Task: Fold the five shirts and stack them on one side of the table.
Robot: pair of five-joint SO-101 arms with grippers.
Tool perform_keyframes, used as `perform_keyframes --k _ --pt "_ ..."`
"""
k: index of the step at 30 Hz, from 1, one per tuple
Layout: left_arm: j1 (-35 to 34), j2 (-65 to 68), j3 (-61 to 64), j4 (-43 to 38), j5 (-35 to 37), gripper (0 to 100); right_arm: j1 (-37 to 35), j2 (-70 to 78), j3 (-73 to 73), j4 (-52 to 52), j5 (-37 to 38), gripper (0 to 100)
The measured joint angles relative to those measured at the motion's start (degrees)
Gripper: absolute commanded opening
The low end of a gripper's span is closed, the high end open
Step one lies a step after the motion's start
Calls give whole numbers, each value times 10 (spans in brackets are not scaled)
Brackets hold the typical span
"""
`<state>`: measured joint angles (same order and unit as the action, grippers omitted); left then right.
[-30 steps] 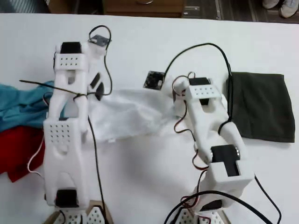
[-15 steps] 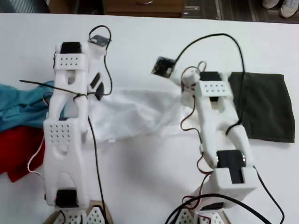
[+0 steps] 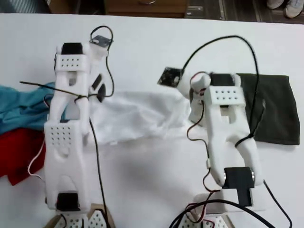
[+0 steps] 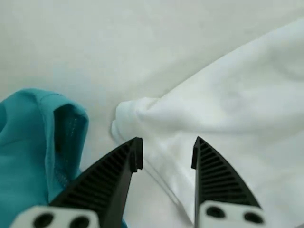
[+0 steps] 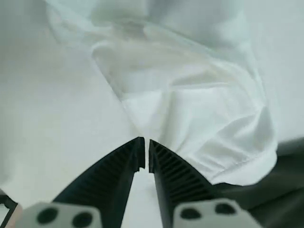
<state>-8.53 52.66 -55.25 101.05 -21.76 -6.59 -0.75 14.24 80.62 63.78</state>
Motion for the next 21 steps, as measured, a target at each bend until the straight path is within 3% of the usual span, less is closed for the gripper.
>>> perform_keyframes --k 8,21 --pt "0 0 0 0 0 195 -48 -1 148 -123 0 21" --pt "0 0 4 0 0 195 -67 -1 151 -273 0 21"
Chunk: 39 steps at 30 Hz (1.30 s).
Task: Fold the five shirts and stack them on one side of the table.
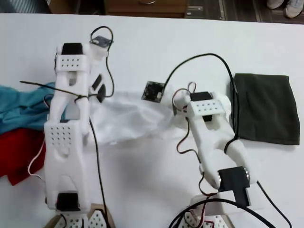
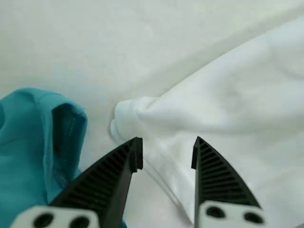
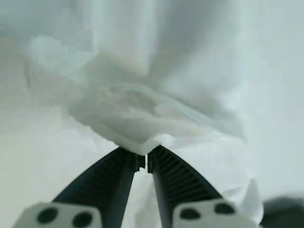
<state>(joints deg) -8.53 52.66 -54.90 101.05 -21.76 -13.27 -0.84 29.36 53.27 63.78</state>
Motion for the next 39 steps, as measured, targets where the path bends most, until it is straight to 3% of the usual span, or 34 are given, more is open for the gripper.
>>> perform_keyframes --k 5,11,25,39 --pt "0 0 0 0 0 195 -4 47 -20 -71 -58 21" --pt "0 0 0 0 0 195 -11 113 -85 -84 -135 21" --pt "0 0 0 0 0 195 -33 66 -121 43 -139 21" --pt "0 0 0 0 0 195 -41 98 -122 48 -139 21"
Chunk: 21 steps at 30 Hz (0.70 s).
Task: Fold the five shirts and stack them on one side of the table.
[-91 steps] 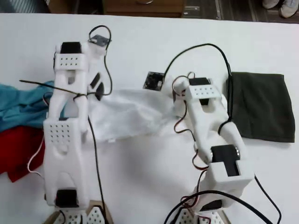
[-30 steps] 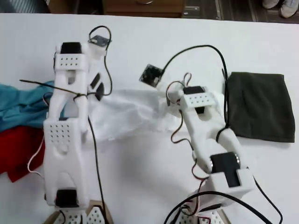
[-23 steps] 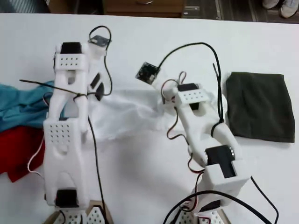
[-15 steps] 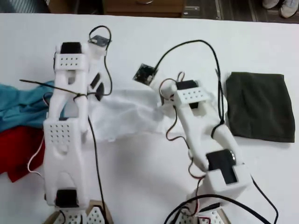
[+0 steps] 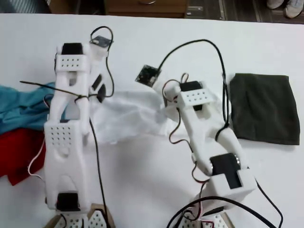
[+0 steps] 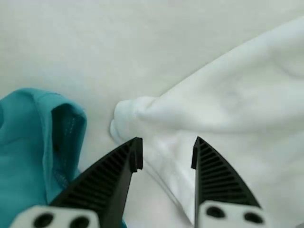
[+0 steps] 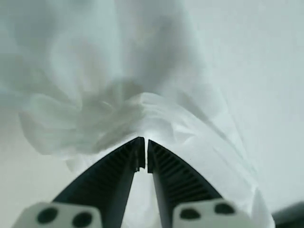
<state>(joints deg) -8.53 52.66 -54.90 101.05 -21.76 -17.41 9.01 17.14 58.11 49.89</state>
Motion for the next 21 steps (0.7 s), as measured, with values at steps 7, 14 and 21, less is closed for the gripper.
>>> perform_keyframes --k 7,14,21 --pt "0 0 1 0 0 195 -61 13 0 -4 0 21" --pt "0 0 1 0 0 195 -60 52 -13 -18 0 21" --pt "0 0 1 0 0 195 4 -10 -55 54 0 21"
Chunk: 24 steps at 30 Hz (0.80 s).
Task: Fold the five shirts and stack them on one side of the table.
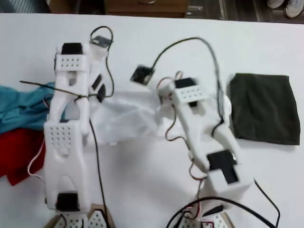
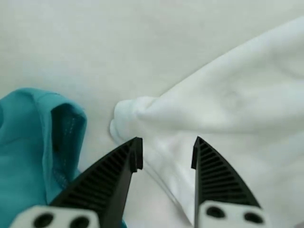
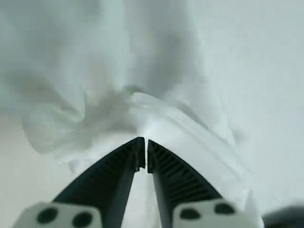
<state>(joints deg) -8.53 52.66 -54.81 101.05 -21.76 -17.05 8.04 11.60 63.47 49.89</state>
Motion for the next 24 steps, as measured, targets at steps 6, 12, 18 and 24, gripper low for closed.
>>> perform_keyframes --k 6,12,18,24 --pt "0 0 0 0 0 195 88 -76 13 43 0 21" --pt "0 0 0 0 0 195 136 -72 88 6 0 21" --pt "0 0 0 0 0 195 190 -30 101 -75 0 21" --pt "0 0 0 0 0 195 201 5 105 -84 0 21"
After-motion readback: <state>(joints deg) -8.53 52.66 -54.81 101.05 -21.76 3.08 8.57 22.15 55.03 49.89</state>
